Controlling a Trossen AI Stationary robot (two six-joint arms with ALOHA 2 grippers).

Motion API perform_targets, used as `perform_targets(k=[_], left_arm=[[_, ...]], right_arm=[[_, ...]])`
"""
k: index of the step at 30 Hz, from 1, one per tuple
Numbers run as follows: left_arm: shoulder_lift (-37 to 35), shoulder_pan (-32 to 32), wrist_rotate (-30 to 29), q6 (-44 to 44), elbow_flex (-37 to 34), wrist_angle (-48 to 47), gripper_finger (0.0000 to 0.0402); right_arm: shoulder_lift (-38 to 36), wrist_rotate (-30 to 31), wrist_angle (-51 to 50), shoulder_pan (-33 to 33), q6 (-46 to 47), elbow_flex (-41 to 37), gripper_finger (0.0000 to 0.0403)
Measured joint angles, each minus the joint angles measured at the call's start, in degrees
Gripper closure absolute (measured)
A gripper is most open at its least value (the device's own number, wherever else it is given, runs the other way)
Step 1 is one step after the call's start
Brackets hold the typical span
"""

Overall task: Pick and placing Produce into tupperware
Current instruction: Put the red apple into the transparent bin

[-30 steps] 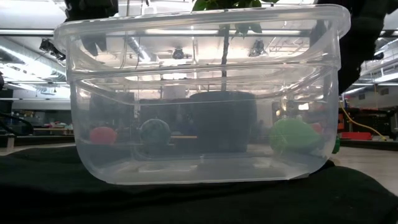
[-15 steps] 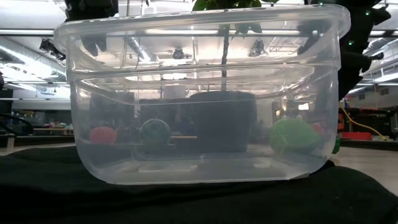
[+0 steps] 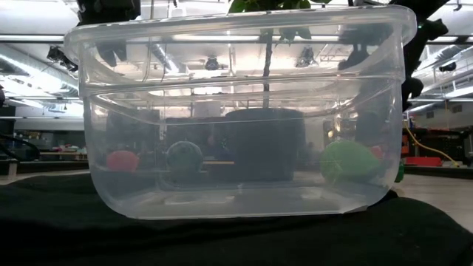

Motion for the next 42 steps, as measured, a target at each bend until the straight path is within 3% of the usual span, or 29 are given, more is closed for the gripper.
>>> perform_targets(k=[7, 25, 42], left_arm=[[0.0, 0.0, 0.0, 0.0, 0.0, 0.0, 0.0104], [0.0, 0.0, 0.0, -0.09, -0.02, 0.02, 0.0104], [0.0, 0.0, 0.0, -0.13, -0.02, 0.02, 0.0104]], right_arm=[[3.67, -3.06, 0.97, -0.04, -0.99, 0.0, 0.003], [10.61, -2.84, 2.82, -2.12, -1.49, 0.04, 0.0034], [10.53, -2.29, 2.71, -2.49, -2.93, 0.09, 0.0135]])
